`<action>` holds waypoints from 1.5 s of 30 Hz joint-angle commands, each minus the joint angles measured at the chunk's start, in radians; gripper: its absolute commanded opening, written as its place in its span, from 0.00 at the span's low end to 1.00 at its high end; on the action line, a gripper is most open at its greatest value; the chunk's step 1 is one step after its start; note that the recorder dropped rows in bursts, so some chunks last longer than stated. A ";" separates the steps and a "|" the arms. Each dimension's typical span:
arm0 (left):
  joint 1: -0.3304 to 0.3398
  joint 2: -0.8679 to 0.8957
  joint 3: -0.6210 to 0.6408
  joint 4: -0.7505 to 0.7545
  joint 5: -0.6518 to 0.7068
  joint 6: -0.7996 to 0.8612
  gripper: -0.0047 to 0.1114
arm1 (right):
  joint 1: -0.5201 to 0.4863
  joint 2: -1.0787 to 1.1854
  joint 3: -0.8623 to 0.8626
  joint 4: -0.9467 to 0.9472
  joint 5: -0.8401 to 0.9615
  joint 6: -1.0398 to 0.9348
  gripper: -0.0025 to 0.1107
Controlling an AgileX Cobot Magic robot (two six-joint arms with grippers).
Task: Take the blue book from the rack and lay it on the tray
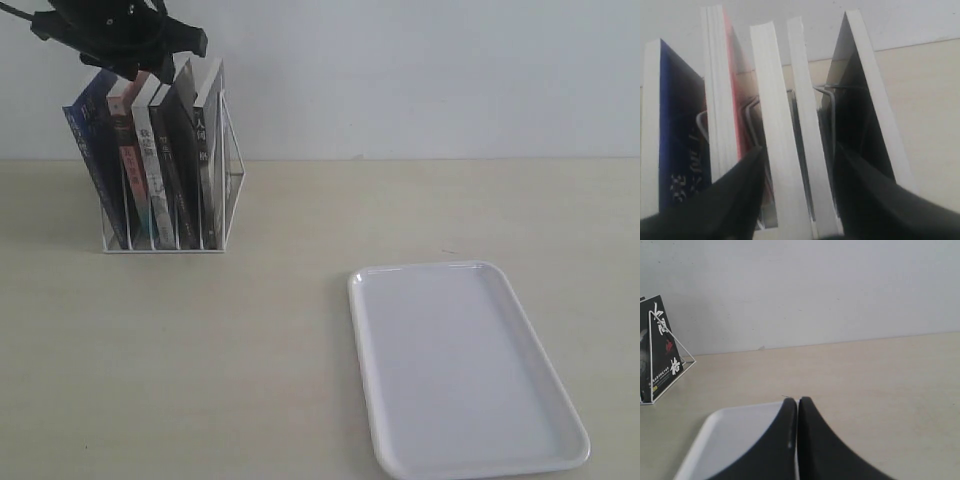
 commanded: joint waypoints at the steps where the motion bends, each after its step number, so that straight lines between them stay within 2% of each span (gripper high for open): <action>1: -0.001 -0.017 -0.005 0.045 -0.006 0.005 0.41 | -0.003 -0.005 -0.001 -0.003 -0.005 -0.002 0.02; 15: 0.067 -0.026 -0.005 0.063 -0.014 -0.041 0.41 | -0.003 -0.005 -0.001 -0.003 -0.005 -0.002 0.02; 37: 0.071 0.019 -0.005 0.062 -0.150 -0.041 0.41 | -0.003 -0.005 -0.001 -0.003 -0.005 -0.002 0.02; 45: 0.103 0.019 -0.005 0.060 -0.156 -0.041 0.41 | -0.003 -0.005 -0.001 -0.003 -0.005 -0.002 0.02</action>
